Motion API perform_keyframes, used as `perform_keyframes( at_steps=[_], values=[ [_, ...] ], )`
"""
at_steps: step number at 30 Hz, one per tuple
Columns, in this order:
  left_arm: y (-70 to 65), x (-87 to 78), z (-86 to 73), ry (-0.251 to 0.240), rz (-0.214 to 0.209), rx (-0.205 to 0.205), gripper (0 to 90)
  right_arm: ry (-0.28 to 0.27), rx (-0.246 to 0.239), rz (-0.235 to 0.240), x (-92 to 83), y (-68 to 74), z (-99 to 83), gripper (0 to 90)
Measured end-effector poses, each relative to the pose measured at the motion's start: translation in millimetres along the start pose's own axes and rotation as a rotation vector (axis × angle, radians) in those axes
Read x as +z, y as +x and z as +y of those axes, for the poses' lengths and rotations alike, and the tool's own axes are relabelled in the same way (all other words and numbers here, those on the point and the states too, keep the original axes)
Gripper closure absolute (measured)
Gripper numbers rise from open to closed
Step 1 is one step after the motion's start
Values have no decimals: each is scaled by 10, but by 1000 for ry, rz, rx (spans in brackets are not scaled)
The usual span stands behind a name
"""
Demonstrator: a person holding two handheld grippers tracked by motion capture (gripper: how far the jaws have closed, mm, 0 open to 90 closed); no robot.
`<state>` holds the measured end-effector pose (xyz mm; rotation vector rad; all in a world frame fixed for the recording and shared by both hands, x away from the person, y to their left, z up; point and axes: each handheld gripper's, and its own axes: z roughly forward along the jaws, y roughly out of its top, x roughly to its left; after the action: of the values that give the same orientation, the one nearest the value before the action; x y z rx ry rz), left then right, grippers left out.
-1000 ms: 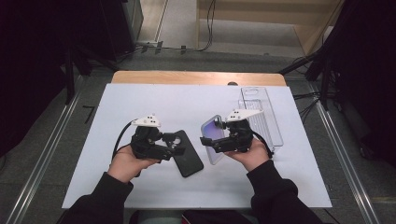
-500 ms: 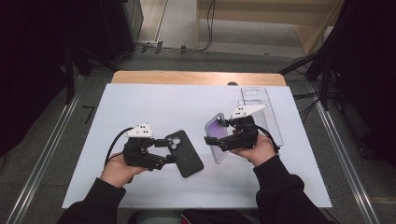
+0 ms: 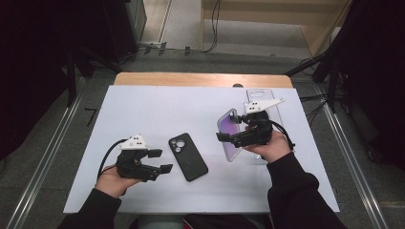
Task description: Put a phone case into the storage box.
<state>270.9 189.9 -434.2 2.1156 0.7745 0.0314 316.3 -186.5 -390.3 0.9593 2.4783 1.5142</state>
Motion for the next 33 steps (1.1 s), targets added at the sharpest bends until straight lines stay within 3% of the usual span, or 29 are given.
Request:
perform_keyframes(
  at_steps=[7,13,29,33],
  values=[
    [26,-46,-101,13,33,-19,281,-23,13,-48,-153,-110,81,162],
    [36,-90,-154,4,46,-42,281,-68,52,-113,-299,-241,133,163],
    [79,-129,-201,-6,83,-81,282,-160,201,-369,-577,-567,87,162],
    [84,-137,-202,-5,90,-86,282,-174,211,-436,-616,-640,64,162]
  ],
)
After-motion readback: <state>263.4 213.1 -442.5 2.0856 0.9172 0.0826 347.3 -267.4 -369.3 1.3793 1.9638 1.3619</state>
